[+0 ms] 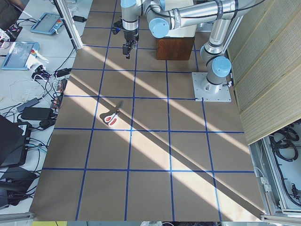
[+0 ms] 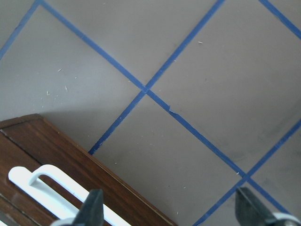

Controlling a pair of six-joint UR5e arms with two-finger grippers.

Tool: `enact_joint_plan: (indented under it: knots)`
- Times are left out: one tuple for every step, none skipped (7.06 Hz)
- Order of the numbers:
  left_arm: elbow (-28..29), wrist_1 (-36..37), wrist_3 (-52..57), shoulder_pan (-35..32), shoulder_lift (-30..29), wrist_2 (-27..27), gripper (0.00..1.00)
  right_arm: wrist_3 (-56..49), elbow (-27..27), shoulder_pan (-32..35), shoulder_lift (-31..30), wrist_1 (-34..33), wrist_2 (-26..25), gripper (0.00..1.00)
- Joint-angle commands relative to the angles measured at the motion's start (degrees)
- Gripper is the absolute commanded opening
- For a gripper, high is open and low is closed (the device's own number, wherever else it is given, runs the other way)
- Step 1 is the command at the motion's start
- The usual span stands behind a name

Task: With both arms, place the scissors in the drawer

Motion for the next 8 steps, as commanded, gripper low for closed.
enact_joint_plan:
  knots:
    - [0.02,2.61,22.3,4.32,-3.28,0.03,1.0,-18.3,-0.3,-0.11,0.85,0.92,2.17,0.97]
    - [0.02,3.76,31.02,5.64,-4.86,0.03,1.0,-22.03,-1.17,-1.15,1.28,2.84,3.92,0.97]
    - [0.02,4.47,38.42,7.57,-6.79,-0.06,1.0,-26.5,-2.57,-2.56,1.98,6.95,4.2,0.97]
    - [0.11,6.56,46.15,9.33,-9.08,0.03,1.0,-30.72,-5.72,-3.27,3.65,10.99,4.12,0.97]
    - [0.11,7.72,51.97,10.56,-11.54,-0.06,1.0,-32.07,-8.79,-3.36,6.53,13.21,4.2,0.97]
    - [0.54,8.16,52.55,11.62,-13.21,-0.06,1.0,-34.96,-10.91,-3.36,9.69,17.32,4.38,0.97]
    - [0.72,11.47,59.0,11.72,-14.71,-0.23,1.0,-40.47,-11.28,-3.36,11.12,21.71,5.16,0.97]
    - [0.99,13.68,67.76,11.8,-16.29,0.03,1.0,-51.48,-11.37,-3.36,12.52,23.06,4.82,0.96]
